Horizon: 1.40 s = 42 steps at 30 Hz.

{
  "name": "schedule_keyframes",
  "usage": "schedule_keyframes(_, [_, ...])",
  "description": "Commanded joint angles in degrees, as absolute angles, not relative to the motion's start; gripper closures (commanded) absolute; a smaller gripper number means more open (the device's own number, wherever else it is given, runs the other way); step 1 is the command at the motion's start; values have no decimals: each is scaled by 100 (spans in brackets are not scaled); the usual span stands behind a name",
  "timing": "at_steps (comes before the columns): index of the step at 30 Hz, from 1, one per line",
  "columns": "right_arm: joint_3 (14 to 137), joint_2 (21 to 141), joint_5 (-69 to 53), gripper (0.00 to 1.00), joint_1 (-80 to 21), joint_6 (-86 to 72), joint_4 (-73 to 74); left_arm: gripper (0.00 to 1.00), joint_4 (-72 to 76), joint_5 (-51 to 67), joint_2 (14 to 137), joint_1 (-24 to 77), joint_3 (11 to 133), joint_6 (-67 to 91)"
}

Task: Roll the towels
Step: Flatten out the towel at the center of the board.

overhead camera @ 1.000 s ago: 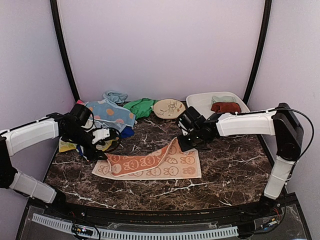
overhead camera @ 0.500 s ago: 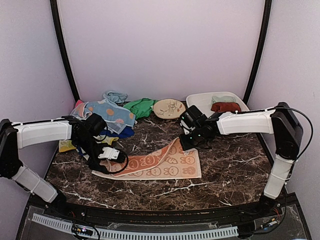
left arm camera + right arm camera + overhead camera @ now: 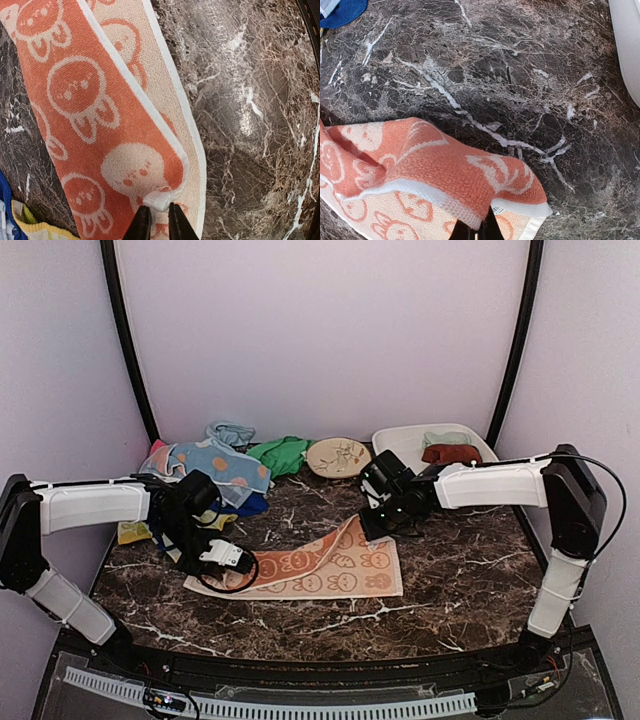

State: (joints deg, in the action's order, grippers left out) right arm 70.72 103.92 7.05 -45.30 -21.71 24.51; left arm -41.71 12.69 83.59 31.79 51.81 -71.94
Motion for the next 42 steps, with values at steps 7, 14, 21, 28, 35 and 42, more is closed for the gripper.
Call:
schedule_keyframes(7, [7040,10086,561,100,-4447,-2229,2505,47,-4662,1586,8052,3252,5206,-7232])
schedule_keyframes(14, [7053,10083,454,100,-4447,-2292,2459,44,-4632,1361,8174,3301,5237,-7542])
schedule_keyframes(21, [7001,10070,431,100,-4444,-2312,2442,55,-4411,1235,8412,3435,5237,-7659])
schedule_keyframes(28, [6946,10047,431,100,-4437,-2296,2458,83,-4386,1180,8530,3489,5431,-7542])
schedule_keyframes(35, [6848,9806,470,100,-4382,-2239,2617,100,-4490,815,8174,3489,5639,-7195])
schedule_keyframes(42, [6730,9400,529,100,-4357,-2173,2954,100,-4514,758,7565,3497,5935,-6483])
